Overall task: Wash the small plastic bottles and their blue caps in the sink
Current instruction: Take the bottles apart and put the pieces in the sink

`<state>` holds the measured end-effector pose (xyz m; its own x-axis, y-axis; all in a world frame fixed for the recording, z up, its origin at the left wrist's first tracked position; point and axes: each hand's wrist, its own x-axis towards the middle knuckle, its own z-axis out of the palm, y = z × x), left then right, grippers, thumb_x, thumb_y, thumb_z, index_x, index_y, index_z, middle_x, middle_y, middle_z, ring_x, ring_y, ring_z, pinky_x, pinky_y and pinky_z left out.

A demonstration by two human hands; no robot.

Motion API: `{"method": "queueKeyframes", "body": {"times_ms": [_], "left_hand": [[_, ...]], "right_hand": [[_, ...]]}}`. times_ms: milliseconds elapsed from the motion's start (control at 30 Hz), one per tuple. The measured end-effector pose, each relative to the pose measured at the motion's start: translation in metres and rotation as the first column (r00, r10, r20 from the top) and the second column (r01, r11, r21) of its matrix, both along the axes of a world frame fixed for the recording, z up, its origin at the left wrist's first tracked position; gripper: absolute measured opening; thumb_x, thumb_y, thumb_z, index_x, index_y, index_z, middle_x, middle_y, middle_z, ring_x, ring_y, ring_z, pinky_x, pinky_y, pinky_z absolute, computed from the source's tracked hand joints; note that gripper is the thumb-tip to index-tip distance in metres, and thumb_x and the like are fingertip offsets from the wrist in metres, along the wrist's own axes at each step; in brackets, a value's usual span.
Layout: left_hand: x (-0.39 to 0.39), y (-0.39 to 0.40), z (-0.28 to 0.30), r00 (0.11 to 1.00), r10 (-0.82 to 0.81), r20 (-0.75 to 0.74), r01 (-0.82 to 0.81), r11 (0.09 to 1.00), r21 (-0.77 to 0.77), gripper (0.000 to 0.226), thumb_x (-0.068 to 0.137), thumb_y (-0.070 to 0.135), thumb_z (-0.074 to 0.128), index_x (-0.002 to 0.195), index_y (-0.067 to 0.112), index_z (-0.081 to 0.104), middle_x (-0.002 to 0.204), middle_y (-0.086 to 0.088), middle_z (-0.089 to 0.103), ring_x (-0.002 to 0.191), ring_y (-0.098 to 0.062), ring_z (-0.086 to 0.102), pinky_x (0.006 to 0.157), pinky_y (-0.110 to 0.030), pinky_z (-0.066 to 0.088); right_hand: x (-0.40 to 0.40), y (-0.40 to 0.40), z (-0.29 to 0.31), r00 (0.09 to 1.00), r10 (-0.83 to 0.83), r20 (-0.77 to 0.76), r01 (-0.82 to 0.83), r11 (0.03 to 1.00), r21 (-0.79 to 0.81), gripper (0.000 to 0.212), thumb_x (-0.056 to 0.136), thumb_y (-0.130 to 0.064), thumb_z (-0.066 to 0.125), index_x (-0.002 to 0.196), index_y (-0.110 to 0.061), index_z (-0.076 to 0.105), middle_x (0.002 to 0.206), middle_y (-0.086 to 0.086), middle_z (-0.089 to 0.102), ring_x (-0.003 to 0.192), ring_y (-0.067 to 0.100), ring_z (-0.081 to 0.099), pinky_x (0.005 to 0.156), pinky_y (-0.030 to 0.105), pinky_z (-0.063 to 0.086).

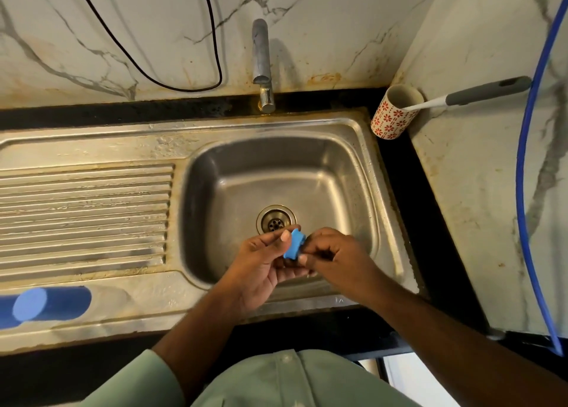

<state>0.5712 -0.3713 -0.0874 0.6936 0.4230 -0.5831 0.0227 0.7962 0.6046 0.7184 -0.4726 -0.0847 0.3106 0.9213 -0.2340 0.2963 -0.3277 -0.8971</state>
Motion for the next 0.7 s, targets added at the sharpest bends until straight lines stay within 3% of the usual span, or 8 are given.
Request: {"method": "queueKeyframes", "body": {"times_ms": [67, 167, 300, 400, 500, 567, 633, 700], "left_hand": [[0.0, 0.003, 0.001, 1.0, -0.014, -0.012, 0.014, 0.999, -0.048, 0.047, 0.086, 0.024, 0.063, 0.124, -0.004, 0.061, 0.111, -0.027, 0.067, 0.089, -0.031, 0.069, 0.073, -0.037, 0.061], [0.006, 0.004, 0.005, 0.996, -0.067, -0.058, 0.065, 0.997, -0.034, 0.047, 0.086, 0.032, 0.061, 0.116, -0.004, 0.065, 0.098, -0.023, 0.069, 0.077, -0.026, 0.069, 0.067, -0.033, 0.061], [0.014, 0.001, 0.009, 0.984, -0.12, -0.129, 0.114, 0.992, -0.056, 0.05, 0.089, 0.043, 0.056, 0.113, 0.0, 0.065, 0.096, -0.023, 0.072, 0.068, -0.023, 0.068, 0.067, -0.032, 0.061], [0.014, 0.003, 0.004, 0.98, -0.162, -0.12, 0.149, 0.983, -0.105, 0.05, 0.097, 0.044, 0.05, 0.119, 0.001, 0.062, 0.101, -0.025, 0.071, 0.069, -0.022, 0.067, 0.069, -0.032, 0.061], [0.015, 0.007, -0.003, 0.988, -0.103, -0.116, 0.086, 0.986, -0.143, 0.054, 0.089, 0.045, 0.056, 0.119, 0.0, 0.062, 0.092, -0.019, 0.071, 0.071, -0.021, 0.069, 0.066, -0.03, 0.061], [0.02, 0.009, -0.009, 0.988, -0.072, -0.136, 0.055, 0.991, -0.123, 0.056, 0.084, 0.041, 0.061, 0.121, 0.0, 0.06, 0.095, -0.017, 0.071, 0.076, -0.02, 0.07, 0.065, -0.03, 0.06], [0.025, 0.01, -0.014, 0.985, -0.064, -0.159, 0.044, 0.991, -0.126, 0.062, 0.08, 0.038, 0.068, 0.126, -0.002, 0.056, 0.102, -0.019, 0.069, 0.078, -0.022, 0.07, 0.065, -0.031, 0.06], [0.029, 0.014, -0.018, 0.981, -0.062, -0.182, 0.039, 0.991, -0.126, 0.06, 0.078, 0.033, 0.073, 0.124, -0.003, 0.055, 0.106, -0.022, 0.069, 0.079, -0.026, 0.071, 0.065, -0.033, 0.061]], "right_hand": [[-0.005, -0.003, -0.005, 0.998, 0.032, 0.058, -0.034, 0.999, 0.028, 0.016, 0.086, -0.009, 0.071, 0.101, -0.008, 0.074, 0.097, -0.009, 0.06, 0.085, 0.004, 0.062, 0.077, 0.02, 0.053], [-0.005, 0.0, -0.004, 0.984, -0.171, -0.043, 0.174, 0.98, 0.095, 0.018, 0.083, -0.003, 0.073, 0.098, -0.011, 0.076, 0.091, -0.007, 0.065, 0.079, 0.002, 0.064, 0.071, 0.016, 0.051], [-0.004, 0.008, -0.001, 0.891, -0.385, -0.241, 0.414, 0.907, 0.08, 0.034, 0.073, -0.003, 0.081, 0.087, -0.03, 0.065, 0.08, -0.001, 0.068, 0.078, 0.023, 0.068, 0.067, 0.036, 0.06], [0.007, 0.011, 0.0, 0.926, -0.3, -0.228, 0.31, 0.951, 0.01, 0.031, 0.072, -0.012, 0.084, 0.092, -0.03, 0.069, 0.088, -0.012, 0.062, 0.073, 0.016, 0.059, 0.063, 0.032, 0.059], [0.02, 0.013, 0.002, 0.94, -0.111, -0.323, 0.09, 0.993, -0.08, 0.055, 0.071, -0.015, 0.085, 0.118, -0.035, 0.064, 0.111, -0.005, 0.062, 0.07, 0.009, 0.055, 0.068, 0.023, 0.053], [0.021, 0.016, -0.001, 0.986, 0.012, -0.168, -0.029, 0.995, -0.1, 0.064, 0.069, -0.014, 0.086, 0.123, -0.036, 0.06, 0.113, -0.007, 0.06, 0.072, 0.008, 0.055, 0.07, 0.021, 0.05], [0.02, 0.021, -0.01, 0.999, 0.012, -0.038, -0.016, 0.996, -0.091, 0.059, 0.068, -0.014, 0.087, 0.119, -0.033, 0.064, 0.11, -0.011, 0.06, 0.076, 0.01, 0.06, 0.073, 0.024, 0.053], [0.027, 0.023, -0.017, 0.997, -0.035, -0.074, 0.029, 0.996, -0.086, 0.055, 0.066, -0.014, 0.088, 0.113, -0.032, 0.067, 0.109, -0.01, 0.061, 0.079, 0.015, 0.065, 0.075, 0.03, 0.058]]}}
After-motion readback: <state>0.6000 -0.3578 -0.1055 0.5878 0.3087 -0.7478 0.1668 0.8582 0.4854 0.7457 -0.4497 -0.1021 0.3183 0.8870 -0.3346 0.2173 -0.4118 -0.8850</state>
